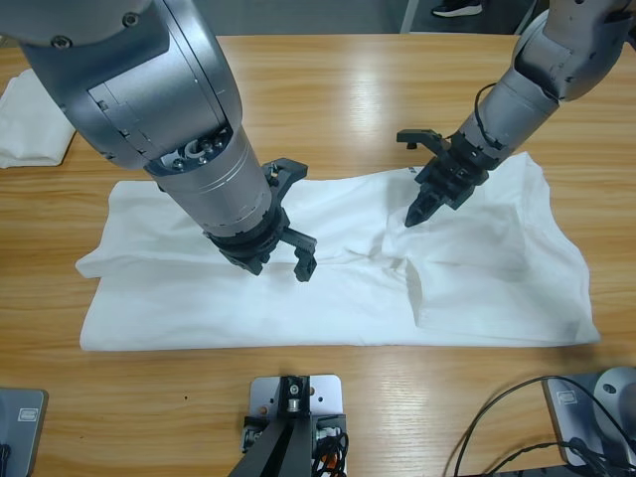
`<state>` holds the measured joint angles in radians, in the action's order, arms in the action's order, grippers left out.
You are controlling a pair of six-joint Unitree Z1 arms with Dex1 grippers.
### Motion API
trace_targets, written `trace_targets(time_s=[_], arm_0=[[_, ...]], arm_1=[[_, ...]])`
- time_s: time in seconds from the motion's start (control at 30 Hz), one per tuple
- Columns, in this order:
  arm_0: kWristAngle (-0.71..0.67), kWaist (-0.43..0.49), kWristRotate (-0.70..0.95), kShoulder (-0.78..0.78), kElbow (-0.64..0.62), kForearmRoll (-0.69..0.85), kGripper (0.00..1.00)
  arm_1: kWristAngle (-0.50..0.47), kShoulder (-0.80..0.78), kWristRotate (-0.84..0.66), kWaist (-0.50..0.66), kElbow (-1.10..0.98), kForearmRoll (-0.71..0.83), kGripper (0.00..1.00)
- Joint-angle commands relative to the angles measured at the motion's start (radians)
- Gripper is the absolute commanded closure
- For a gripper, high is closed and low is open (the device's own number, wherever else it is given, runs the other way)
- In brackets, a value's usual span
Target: Fold clothes
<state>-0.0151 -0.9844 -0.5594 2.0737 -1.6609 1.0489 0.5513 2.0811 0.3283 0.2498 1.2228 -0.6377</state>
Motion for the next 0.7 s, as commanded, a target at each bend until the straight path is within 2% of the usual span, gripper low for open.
trace_targets(time_s=[0.03, 0.3, 0.47, 0.63, 0.7], arm_0=[[-0.002, -0.011, 0.001, 0.037, 0.036, 0.003, 0.0], [-0.001, -0.011, -0.002, 0.038, 0.038, 0.004, 0.0], [0.0, -0.011, -0.002, 0.037, 0.039, 0.005, 0.0], [0.0, -0.011, -0.002, 0.044, 0.039, 0.003, 0.0], [0.0, -0.011, -0.002, 0.048, 0.039, 0.003, 0.0]], arm_1=[[0.064, 0.015, 0.034, 0.012, 0.004, -0.012, 1.0], [0.063, -0.049, 0.058, 0.012, -0.007, -0.002, 1.0], [-0.051, -0.125, 0.06, 0.012, -0.025, 0.027, 1.0], [-0.137, -0.285, 0.058, 0.037, -0.043, 0.091, 1.0], [-0.149, -0.286, 0.057, 0.041, -0.048, 0.097, 1.0]])
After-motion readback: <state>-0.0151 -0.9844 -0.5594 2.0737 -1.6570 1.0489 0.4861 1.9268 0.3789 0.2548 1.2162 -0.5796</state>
